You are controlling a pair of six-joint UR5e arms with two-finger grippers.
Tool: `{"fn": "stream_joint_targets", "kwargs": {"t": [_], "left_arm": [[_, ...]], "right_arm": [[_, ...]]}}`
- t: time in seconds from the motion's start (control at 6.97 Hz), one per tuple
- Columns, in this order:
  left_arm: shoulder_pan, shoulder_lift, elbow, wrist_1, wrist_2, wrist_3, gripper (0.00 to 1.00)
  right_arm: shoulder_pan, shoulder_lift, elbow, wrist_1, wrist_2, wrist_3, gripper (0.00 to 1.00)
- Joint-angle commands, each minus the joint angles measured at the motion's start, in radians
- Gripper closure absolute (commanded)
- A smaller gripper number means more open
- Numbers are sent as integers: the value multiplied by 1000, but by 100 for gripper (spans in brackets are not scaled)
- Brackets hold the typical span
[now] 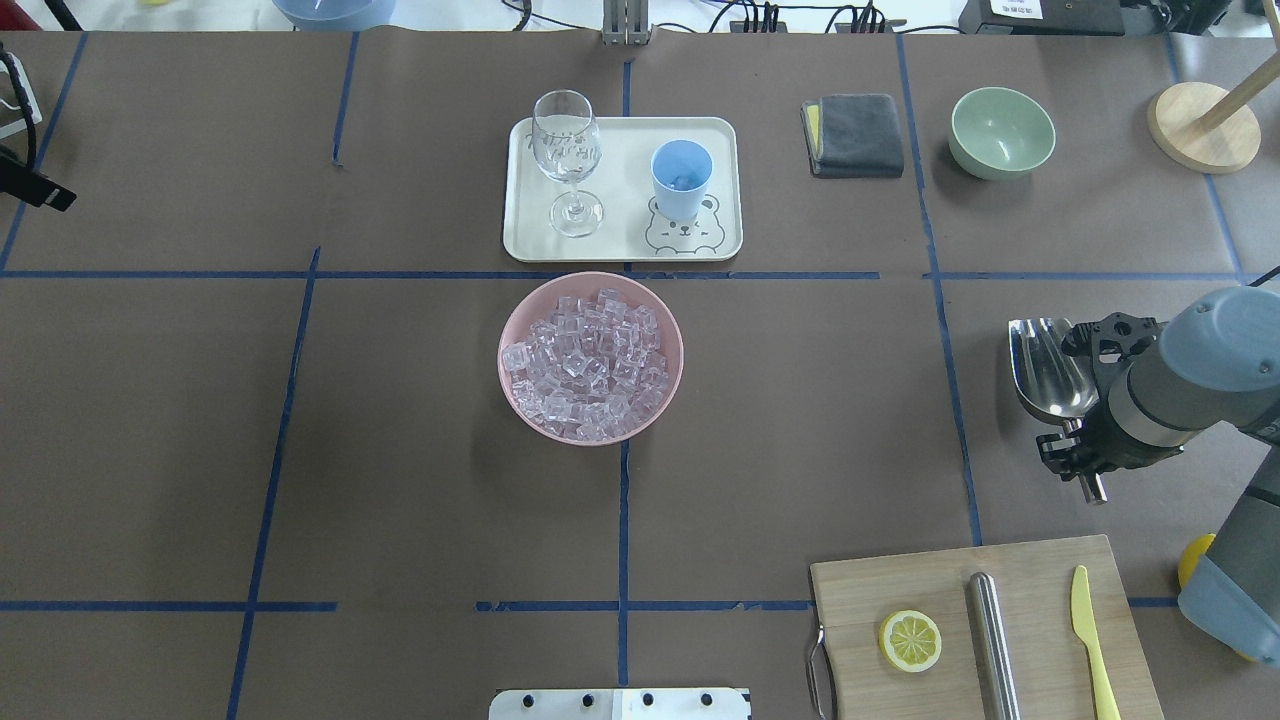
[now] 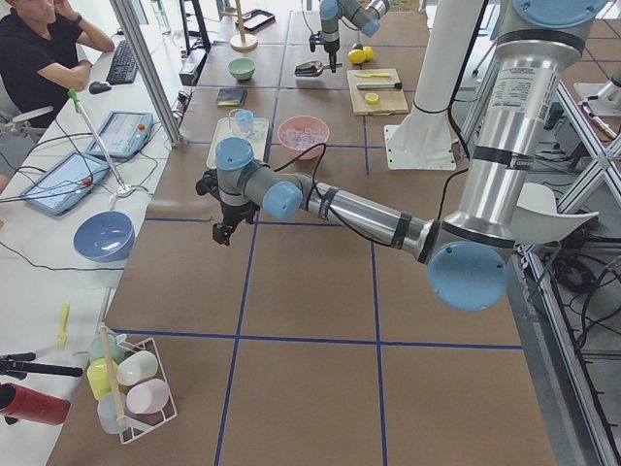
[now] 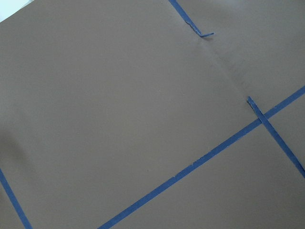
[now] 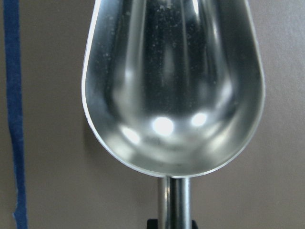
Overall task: Put ice in cup with scoop
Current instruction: 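Open the right gripper to release the scoop and withdraw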
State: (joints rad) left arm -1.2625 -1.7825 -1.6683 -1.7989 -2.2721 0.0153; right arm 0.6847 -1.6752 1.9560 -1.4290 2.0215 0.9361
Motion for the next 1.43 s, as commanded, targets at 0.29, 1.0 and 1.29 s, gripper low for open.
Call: {"fn": "stream_joint_targets", "kwargs": {"t": [0.29, 1.0, 1.29], "left_arm": [[0, -11, 16, 0, 2, 0, 0], [-5, 11, 18, 4, 5, 2, 0], [-73, 26, 15, 60, 8, 6, 0]], "right_arm": [[-2, 2, 9, 19, 3, 1, 0], [368, 28, 83, 18, 46, -178, 0], [543, 31, 41, -104, 115, -566, 0]]}}
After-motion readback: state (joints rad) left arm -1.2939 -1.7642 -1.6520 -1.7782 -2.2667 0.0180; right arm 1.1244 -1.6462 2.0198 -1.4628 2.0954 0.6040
